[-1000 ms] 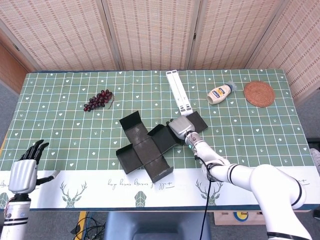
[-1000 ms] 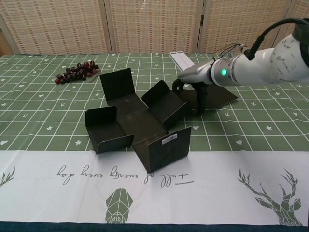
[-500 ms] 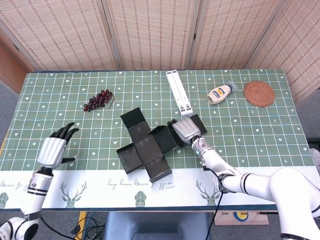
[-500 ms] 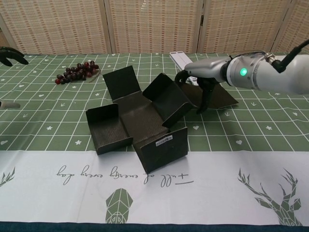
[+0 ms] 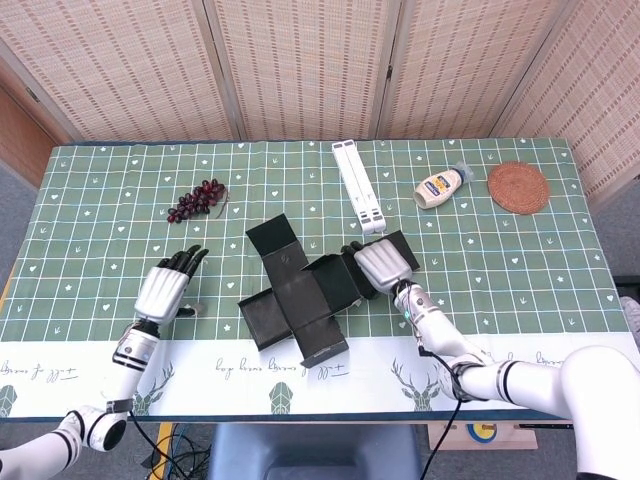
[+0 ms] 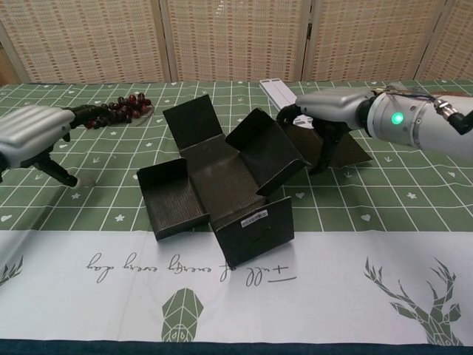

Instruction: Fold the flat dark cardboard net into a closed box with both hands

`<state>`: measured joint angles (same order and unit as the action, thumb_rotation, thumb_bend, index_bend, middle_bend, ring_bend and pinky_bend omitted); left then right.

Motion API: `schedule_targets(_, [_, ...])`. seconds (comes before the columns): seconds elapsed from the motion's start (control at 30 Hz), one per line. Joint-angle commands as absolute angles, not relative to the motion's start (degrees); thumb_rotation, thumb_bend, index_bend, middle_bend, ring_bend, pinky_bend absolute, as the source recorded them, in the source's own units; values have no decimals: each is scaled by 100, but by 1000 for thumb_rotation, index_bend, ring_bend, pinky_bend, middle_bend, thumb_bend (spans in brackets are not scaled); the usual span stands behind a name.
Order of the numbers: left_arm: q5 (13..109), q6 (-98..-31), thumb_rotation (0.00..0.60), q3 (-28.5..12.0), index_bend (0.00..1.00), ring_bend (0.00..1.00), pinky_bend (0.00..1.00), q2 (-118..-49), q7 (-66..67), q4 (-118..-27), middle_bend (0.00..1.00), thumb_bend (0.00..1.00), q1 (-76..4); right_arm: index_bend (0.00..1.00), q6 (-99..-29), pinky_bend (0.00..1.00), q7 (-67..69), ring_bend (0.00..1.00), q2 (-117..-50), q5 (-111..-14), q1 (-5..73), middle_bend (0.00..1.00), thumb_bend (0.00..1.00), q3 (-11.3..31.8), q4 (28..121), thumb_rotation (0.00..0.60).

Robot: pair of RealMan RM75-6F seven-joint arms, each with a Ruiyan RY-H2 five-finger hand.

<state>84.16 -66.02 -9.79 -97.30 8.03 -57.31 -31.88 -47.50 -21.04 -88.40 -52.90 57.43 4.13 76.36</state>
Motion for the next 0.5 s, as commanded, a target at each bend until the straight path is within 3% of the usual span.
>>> schedule_targets(0.03, [8360,-6482,600,-964,94,202,355,-9945,828,-5509,123,115,-3318,298,-4743,1000,-2079,754,-8861,-5336,5706,378,185,449,7621,600])
schedule_targets(0.5, [8334,-6485,600,-962,91,152,334,-10558,211,-5153,102,115,-3612,298,-4612,1000,-2178,753,-8979,-5434,5606,378,192,579,7464,600])
